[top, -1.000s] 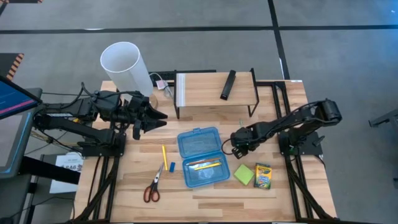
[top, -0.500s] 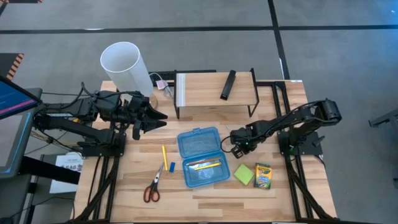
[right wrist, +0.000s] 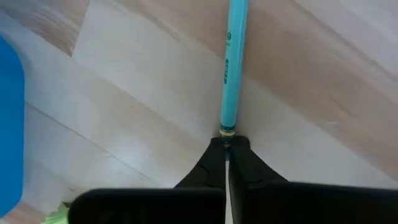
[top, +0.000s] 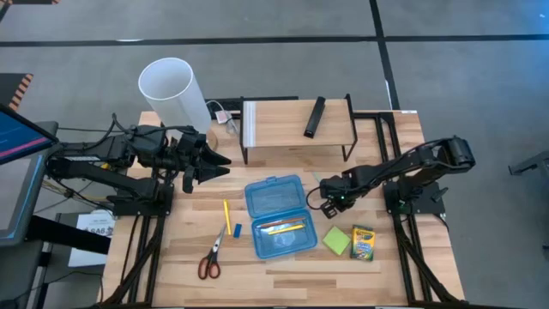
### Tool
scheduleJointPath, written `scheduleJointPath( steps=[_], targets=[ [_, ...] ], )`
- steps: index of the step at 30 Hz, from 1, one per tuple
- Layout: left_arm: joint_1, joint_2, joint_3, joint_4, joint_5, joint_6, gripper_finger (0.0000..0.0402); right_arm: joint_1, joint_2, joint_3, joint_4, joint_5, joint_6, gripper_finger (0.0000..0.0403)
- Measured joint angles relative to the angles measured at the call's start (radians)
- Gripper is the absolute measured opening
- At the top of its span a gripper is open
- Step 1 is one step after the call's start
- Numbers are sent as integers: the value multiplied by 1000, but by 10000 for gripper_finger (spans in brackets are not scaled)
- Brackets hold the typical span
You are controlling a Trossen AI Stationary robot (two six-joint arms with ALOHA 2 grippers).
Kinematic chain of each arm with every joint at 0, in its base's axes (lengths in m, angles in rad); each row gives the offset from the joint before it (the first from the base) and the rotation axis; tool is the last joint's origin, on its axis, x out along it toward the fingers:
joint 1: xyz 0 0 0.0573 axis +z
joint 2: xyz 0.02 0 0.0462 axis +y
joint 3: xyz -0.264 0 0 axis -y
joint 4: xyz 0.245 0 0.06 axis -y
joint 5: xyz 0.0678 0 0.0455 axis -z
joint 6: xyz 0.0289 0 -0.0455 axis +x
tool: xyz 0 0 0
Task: Pack school essentials
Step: Put the blue pencil into the blue supply box, then put the yellow pen into the blue supply box
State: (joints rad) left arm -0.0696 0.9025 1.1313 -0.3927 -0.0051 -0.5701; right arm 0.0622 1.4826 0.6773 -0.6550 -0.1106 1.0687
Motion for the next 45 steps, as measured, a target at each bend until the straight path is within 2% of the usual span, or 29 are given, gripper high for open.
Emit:
scheduleJointPath(
  steps=[29,32,36,40,45],
  targets=[
    [0,0,0,1,-2,16,176,3,-174,3,-10,5,64,1],
    [0,0,0,2,-2,16,176,2,-190,3,-25,32,72,2],
    [0,0,0,-2,-2,17,176,-13,-223,3,-39,91,82,24],
    [0,0,1,-131,1,-23,176,-40,-243,4,-46,106,60,56],
    [-5,41,-4,-432,-9,-223,176,-66,-237,4,-37,109,33,76]
  ],
)
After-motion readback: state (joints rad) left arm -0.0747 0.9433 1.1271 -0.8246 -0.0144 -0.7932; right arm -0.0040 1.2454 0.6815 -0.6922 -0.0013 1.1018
